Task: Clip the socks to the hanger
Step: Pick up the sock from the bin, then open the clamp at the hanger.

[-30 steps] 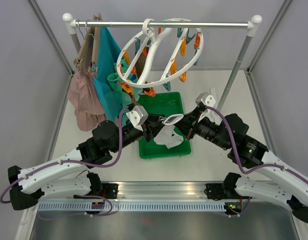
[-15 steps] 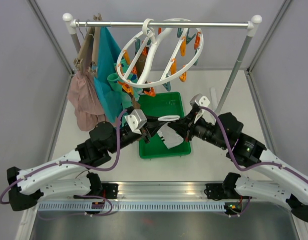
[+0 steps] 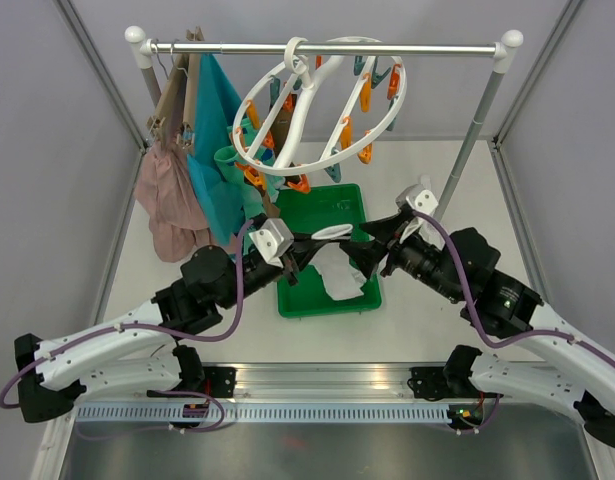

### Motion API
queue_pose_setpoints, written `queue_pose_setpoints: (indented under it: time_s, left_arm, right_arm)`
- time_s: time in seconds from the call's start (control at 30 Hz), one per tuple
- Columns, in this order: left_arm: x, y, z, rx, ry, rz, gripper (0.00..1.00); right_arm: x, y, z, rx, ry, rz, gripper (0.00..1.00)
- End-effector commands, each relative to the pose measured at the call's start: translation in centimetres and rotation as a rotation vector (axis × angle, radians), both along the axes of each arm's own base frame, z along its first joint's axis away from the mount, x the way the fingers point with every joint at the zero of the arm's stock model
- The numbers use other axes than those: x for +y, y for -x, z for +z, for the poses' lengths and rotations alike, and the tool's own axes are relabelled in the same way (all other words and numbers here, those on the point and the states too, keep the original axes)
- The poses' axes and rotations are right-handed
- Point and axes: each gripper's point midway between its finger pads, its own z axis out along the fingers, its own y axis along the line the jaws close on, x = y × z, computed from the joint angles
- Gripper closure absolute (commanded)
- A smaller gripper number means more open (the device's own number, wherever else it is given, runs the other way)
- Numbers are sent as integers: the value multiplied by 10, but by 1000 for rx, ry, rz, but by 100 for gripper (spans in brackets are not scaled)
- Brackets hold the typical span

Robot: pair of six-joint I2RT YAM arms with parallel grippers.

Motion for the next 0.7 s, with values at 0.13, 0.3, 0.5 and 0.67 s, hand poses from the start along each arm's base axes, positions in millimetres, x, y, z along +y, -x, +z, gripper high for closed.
queue_pose_setpoints:
  time_s: [0.13,0.3,0.5,0.67]
  left_arm:
    - [44,-26,-7,137,69,261,98]
    - [59,-31,-23,189,36,331,98]
    - [74,-31,-29,217,12,379,98]
    - [79,-30,-32,237,-14,398,98]
  right_arm:
    - [-29,-16,75,-269,-142,-152,38]
    - [-19,-30,91,-297,-154,-182,38]
    - [8,-35,97,-343,-127,-132,38]
    - [35,-30,92,-380,-84,-94,37]
